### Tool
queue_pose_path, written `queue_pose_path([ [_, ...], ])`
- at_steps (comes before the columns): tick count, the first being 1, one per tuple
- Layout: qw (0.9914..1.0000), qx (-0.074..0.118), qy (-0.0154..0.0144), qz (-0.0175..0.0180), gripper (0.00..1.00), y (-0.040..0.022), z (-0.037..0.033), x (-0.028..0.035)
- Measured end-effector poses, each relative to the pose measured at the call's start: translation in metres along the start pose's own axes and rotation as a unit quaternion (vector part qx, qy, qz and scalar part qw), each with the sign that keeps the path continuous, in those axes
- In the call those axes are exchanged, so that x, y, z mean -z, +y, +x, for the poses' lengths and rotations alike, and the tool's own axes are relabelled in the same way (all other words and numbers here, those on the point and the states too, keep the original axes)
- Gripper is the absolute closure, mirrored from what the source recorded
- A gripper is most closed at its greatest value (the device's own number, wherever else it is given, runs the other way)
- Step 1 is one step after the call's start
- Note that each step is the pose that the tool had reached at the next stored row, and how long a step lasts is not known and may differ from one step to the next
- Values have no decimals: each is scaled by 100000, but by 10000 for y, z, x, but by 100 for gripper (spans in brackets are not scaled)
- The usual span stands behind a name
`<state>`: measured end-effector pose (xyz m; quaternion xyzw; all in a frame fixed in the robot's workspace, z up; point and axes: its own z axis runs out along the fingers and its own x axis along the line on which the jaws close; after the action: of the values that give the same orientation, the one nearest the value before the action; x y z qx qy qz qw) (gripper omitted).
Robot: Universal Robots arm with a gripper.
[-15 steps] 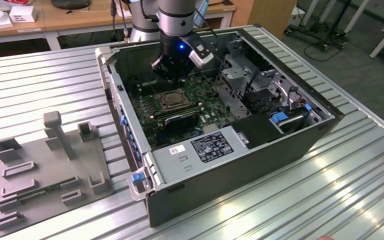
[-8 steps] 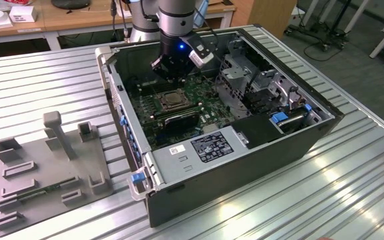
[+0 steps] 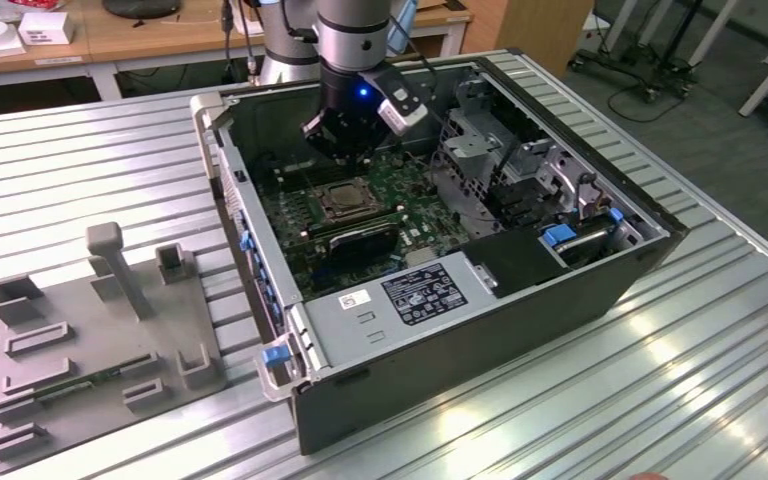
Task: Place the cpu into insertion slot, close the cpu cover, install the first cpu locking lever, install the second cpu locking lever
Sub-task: 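Install the first cpu locking lever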
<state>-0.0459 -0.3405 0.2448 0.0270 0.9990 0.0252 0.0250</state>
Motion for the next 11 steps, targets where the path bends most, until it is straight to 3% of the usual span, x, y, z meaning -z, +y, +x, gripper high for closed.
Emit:
queue_pose_path([
  [11,100000,0,1,-1,89,1,-1,24],
])
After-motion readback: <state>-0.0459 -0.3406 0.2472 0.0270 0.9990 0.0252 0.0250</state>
